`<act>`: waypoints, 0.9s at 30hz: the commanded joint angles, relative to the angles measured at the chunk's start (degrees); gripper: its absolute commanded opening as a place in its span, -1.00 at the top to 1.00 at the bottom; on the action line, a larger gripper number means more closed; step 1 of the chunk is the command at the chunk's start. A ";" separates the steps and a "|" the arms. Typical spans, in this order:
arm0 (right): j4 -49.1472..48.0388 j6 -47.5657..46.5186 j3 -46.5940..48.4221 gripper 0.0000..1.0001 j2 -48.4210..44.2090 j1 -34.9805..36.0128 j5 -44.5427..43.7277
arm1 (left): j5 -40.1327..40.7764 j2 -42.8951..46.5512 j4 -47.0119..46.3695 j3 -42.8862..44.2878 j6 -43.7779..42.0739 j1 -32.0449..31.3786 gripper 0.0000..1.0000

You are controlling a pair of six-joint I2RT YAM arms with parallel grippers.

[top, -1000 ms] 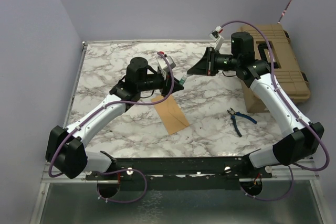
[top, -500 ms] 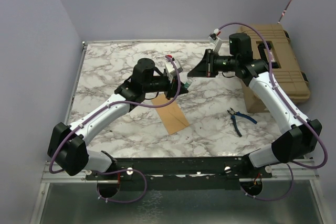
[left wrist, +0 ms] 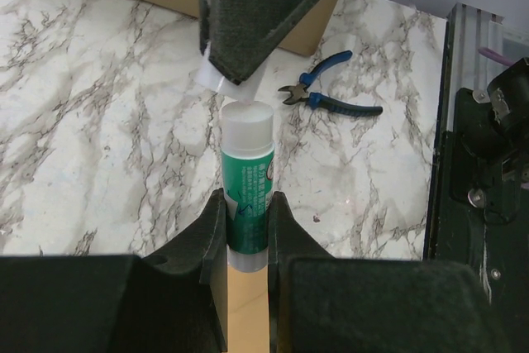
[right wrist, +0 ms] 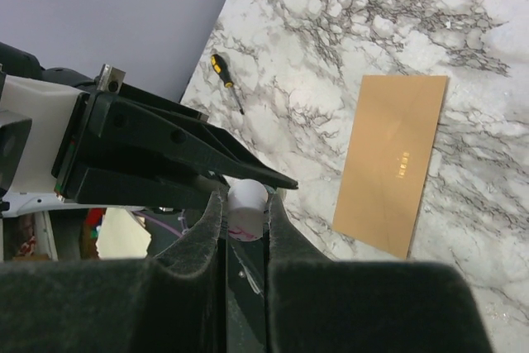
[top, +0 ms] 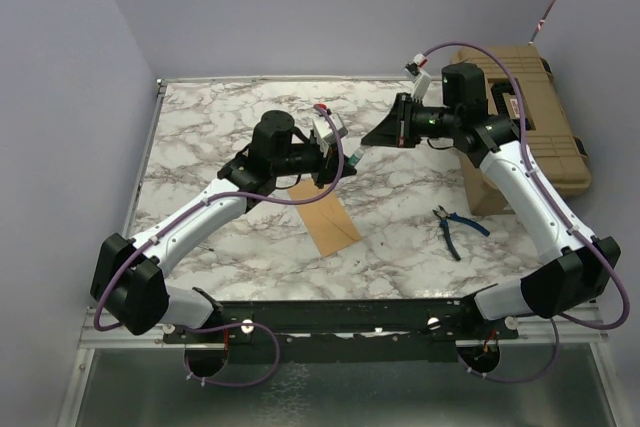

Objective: Place the letter into the envelope and seal it

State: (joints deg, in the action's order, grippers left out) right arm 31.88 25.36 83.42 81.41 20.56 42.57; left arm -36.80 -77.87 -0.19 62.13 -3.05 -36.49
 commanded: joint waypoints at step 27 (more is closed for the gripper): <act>7.10 -3.75 -0.46 0.99 1.11 0.03 6.79 | 0.38 -1.74 4.92 4.84 -14.15 -1.92 1.00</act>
State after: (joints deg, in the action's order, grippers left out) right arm 33.85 24.40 82.11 81.08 20.16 45.08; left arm -36.36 -79.11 3.42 64.60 -8.34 -36.99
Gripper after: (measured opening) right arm 0.112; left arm 0.149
